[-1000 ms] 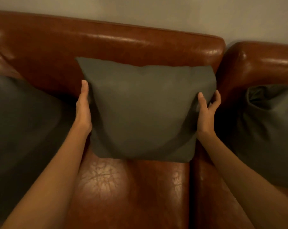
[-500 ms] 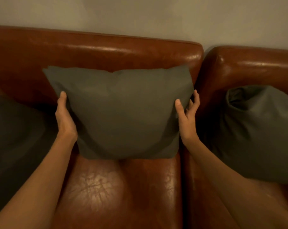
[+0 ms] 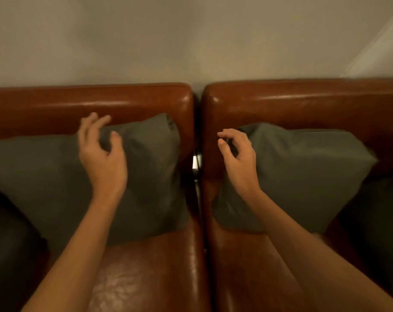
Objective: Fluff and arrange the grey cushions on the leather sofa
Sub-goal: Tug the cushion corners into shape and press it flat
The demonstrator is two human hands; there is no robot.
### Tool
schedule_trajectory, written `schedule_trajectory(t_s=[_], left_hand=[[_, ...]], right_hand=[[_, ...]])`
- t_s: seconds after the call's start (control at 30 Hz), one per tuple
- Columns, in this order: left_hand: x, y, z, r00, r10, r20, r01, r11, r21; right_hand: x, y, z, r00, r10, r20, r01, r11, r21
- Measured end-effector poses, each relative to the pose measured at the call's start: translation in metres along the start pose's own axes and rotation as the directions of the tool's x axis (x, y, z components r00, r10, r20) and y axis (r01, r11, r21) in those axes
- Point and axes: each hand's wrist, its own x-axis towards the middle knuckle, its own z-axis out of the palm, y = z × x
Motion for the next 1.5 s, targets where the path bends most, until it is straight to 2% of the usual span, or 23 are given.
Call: schedule_trajectory(t_s=[0.1,0.17,0.3,0.4,0.47,0.53,0.7,0.8,0.93,1.03,1.13,1.23,1.43,1.5], left_hand=[[-0.038,0.045,0.056,0.967,0.083,0.241,-0.072,0.996,-0.051],[-0.071,0.075,0.091,0.904,0.164,0.396,-0.141,0.986,-0.085],[-0.137,0.131,0.153,0.725,0.276,0.631,-0.205,0.961,-0.184],[-0.185,0.168,0.194,0.536,0.345,0.77,-0.236,0.938,-0.255],[-0.214,0.19,0.219,0.403,0.337,0.851,-0.265,0.933,-0.244],[-0.243,0.214,0.247,0.315,0.318,0.894,-0.313,0.924,-0.218],[-0.306,0.27,0.317,0.202,0.25,0.947,-0.355,0.92,-0.167],[-0.343,0.306,0.357,0.167,0.249,0.954,-0.352,0.919,-0.178],[-0.383,0.351,0.404,0.174,0.281,0.944,-0.393,0.899,-0.195],[-0.404,0.372,0.433,0.155,0.333,0.93,-0.483,0.847,-0.222],[-0.422,0.382,0.452,0.081,0.279,0.957,-0.565,0.804,-0.186],[-0.439,0.381,0.463,0.066,0.157,0.985,-0.537,0.838,-0.098],[-0.435,0.355,0.477,0.114,0.147,0.983,-0.471,0.879,-0.077],[-0.425,0.348,0.481,0.109,0.137,0.984,-0.452,0.889,-0.074]], right_hand=[[0.001,0.006,-0.057,0.998,-0.053,-0.045,0.05,0.997,-0.065],[-0.003,0.016,-0.1,0.996,-0.05,-0.076,0.043,0.995,-0.095],[-0.018,0.042,-0.191,0.978,-0.017,-0.21,-0.007,0.993,-0.116],[-0.037,0.061,-0.263,0.955,0.045,-0.294,-0.088,0.987,-0.136],[-0.051,0.073,-0.309,0.937,0.096,-0.336,-0.159,0.973,-0.165],[-0.065,0.085,-0.36,0.909,0.147,-0.39,-0.237,0.952,-0.193],[-0.094,0.113,-0.471,0.819,0.198,-0.539,-0.42,0.847,-0.327],[-0.115,0.129,-0.527,0.75,0.212,-0.627,-0.528,0.762,-0.374],[-0.139,0.146,-0.575,0.657,0.258,-0.709,-0.672,0.627,-0.394],[-0.154,0.154,-0.592,0.582,0.326,-0.745,-0.752,0.564,-0.341],[-0.167,0.161,-0.596,0.509,0.485,-0.711,-0.761,0.639,-0.11],[-0.171,0.167,-0.593,0.498,0.581,-0.644,-0.711,0.699,0.081],[-0.166,0.165,-0.583,0.512,0.611,-0.604,-0.712,0.695,0.1],[-0.16,0.164,-0.578,0.53,0.604,-0.595,-0.696,0.711,0.101]])
